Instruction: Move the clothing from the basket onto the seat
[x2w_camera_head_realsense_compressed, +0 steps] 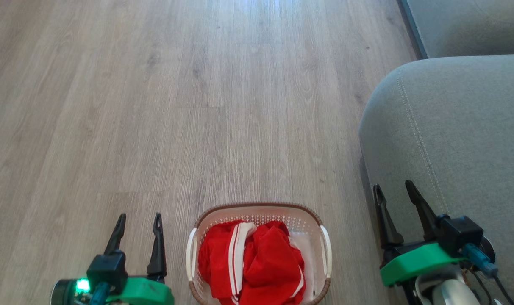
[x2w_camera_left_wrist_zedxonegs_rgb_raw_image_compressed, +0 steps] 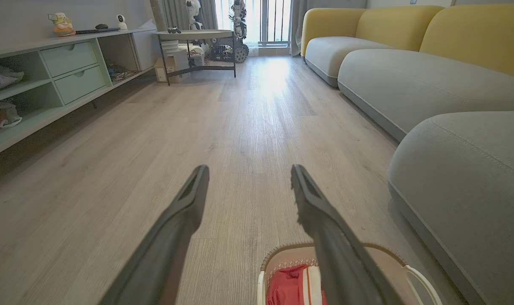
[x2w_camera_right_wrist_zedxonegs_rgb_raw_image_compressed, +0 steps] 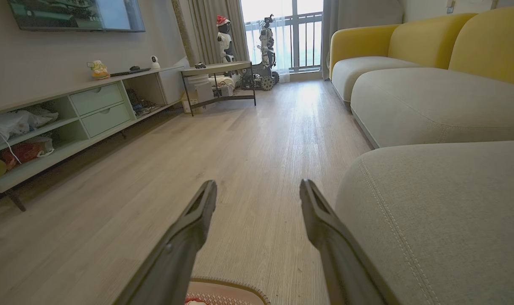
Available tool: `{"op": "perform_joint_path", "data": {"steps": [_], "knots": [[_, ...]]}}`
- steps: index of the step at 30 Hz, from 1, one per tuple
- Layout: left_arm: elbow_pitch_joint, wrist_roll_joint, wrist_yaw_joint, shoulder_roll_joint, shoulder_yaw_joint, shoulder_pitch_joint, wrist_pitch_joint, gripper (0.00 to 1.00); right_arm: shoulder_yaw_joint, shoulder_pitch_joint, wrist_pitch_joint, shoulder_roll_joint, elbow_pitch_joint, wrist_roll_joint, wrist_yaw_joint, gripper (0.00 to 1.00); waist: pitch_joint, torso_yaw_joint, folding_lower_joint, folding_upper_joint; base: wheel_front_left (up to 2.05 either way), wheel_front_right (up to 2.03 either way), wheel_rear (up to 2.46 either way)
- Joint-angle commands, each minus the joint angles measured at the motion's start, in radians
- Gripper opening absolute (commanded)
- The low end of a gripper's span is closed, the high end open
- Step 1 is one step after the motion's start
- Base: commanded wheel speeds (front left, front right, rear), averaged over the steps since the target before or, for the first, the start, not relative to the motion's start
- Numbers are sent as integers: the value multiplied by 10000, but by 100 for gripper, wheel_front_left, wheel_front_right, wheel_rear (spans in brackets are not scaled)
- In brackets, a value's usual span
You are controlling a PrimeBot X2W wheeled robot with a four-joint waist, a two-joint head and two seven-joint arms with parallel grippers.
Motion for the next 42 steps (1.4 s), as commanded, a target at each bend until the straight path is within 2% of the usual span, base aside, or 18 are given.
{"op": "perform_joint_path", "data": {"steps": [1,13,21,27,35,42], "knots": [[-269,73,1,-29,353,-239,-128,100,198,-340,-118,-129,-381,-54,-2,100,8,0,0,-1,0,0,0],[-125,256,-292,-57,-51,-622,-128,100,-321,-536,-118,-129,-655,-223,-2,100,648,31,0,-1,0,0,0],[939,465,-546,-68,-850,-1540,-128,100,-932,-1045,-118,-129,-1018,-504,-2,100,1686,-54,0,-1,0,0,0],[2127,435,-643,-73,-1542,-2595,-128,100,-1418,-1667,-118,-129,-1583,-665,-2,100,2851,-221,0,-1,0,0,0],[3898,339,-761,-74,-2796,-4727,-128,100,-2082,-2832,-118,-129,-2642,-843,-2,100,5028,-423,0,-1,0,0,0],[5530,-281,-753,-75,-4164,-6576,-128,100,-2303,-3832,-118,-129,-3764,-950,-2,100,6744,-712,0,-1,0,0,0]]}}
